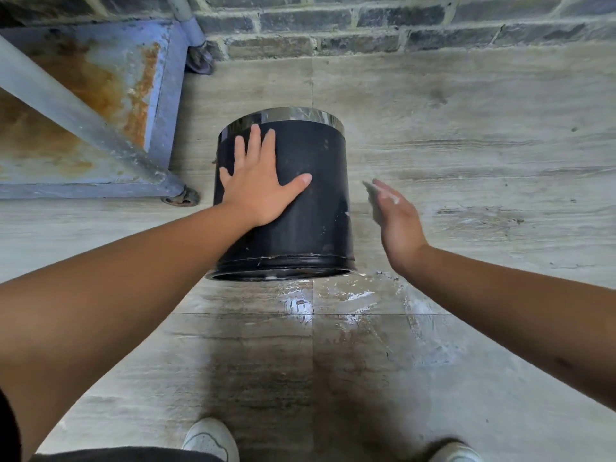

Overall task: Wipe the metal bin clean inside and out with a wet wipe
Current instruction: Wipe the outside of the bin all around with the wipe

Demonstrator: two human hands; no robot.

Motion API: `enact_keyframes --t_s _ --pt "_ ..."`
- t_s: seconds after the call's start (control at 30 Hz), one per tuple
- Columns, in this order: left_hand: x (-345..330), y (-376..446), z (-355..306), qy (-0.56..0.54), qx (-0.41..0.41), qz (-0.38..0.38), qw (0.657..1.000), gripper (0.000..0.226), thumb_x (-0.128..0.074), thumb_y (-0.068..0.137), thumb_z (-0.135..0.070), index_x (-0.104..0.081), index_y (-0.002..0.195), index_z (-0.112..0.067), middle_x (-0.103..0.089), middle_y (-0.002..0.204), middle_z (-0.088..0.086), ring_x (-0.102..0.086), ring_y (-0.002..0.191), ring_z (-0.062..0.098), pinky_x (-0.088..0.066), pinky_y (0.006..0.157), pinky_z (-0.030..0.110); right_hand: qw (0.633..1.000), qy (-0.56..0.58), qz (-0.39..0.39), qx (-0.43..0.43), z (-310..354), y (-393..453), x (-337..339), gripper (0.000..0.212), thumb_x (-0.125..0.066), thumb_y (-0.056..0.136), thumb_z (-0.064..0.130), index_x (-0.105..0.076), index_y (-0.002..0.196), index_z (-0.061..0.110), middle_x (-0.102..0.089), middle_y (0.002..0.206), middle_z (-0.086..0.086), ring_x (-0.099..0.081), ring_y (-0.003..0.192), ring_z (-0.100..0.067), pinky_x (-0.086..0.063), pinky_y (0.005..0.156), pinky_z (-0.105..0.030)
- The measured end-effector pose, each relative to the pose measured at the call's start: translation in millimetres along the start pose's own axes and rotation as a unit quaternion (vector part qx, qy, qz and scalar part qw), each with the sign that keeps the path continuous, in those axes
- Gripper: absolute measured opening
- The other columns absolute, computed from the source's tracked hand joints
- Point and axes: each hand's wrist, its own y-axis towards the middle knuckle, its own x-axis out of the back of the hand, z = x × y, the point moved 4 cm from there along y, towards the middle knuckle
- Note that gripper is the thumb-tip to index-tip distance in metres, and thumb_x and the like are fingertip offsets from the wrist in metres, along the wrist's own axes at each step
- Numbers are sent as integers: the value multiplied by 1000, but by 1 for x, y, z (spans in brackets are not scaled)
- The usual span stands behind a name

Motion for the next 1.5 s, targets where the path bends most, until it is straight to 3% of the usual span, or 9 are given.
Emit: enact_keyframes --t_s 0.33,0.53,0.67,0.83,0.93,1.03,1.17,1.33,1.5 --pt "21 -11 46 -125 -14 3 992 95 -50 86 -63 0 154 -18 8 163 1 10 148 23 -6 119 50 925 -226 164 258 2 -53 -81 48 -33 104 22 -27 150 10 -17 159 -2 -5 149 -10 -6 121 -28" --pt "21 -10 48 -130 -25 9 991 94 -50 88 -61 0 155 -17 9 163 3 10 149 24 -4 119 46 823 -361 254 359 8 -80 -92 47 -32 101 24 -38 146 8 -32 155 -4 -16 148 -18 -11 121 -36" --pt "21 -11 47 -132 -24 15 991 97 -48 85 -65 1 155 -18 9 163 2 10 148 24 -4 119 48 796 -360 296 387 17 -100 -97 40 -45 98 14 -52 136 4 -50 145 -10 -35 142 -23 -23 118 -40" --pt "20 -10 43 -116 -21 24 993 103 -42 78 -73 1 154 -20 10 163 0 12 148 24 -7 117 56 898 -156 323 256 41 -106 -98 27 -47 96 9 -69 110 0 -70 111 -10 -62 117 -22 -47 102 -38" --pt "18 -10 36 -92 -15 34 995 106 -40 74 -77 2 154 -22 12 163 -1 12 148 24 -9 115 60 963 73 233 110 61 -78 -92 27 -46 92 16 -71 98 7 -72 98 -11 -67 99 -23 -53 90 -39" --pt "17 -8 30 -82 -21 61 994 105 -40 75 -78 5 154 -24 17 162 -5 16 147 23 -7 114 63 968 30 155 193 87 -44 -77 29 -42 98 14 -69 106 7 -73 103 -3 -66 102 -15 -50 88 -26" --pt "18 -1 26 -111 -25 119 986 88 -38 89 -66 8 153 -29 24 159 -11 23 145 21 2 112 64 898 -276 179 292 62 -42 -82 33 -45 100 11 -55 132 11 -55 134 0 -46 132 -18 -30 116 -38" --pt "21 6 20 -143 -25 172 974 81 -32 92 -64 8 153 -30 28 157 -12 27 144 21 7 112 64 720 -487 299 393 35 -88 -129 36 -40 98 23 -60 122 4 -64 122 -12 -53 120 -30 -38 106 -40" --pt "20 5 20 -137 -23 178 974 82 -34 92 -64 10 152 -31 30 156 -13 28 143 20 7 112 63 694 -503 341 385 32 -114 -155 34 -39 98 24 -65 108 6 -68 114 -11 -58 115 -30 -38 100 -41"
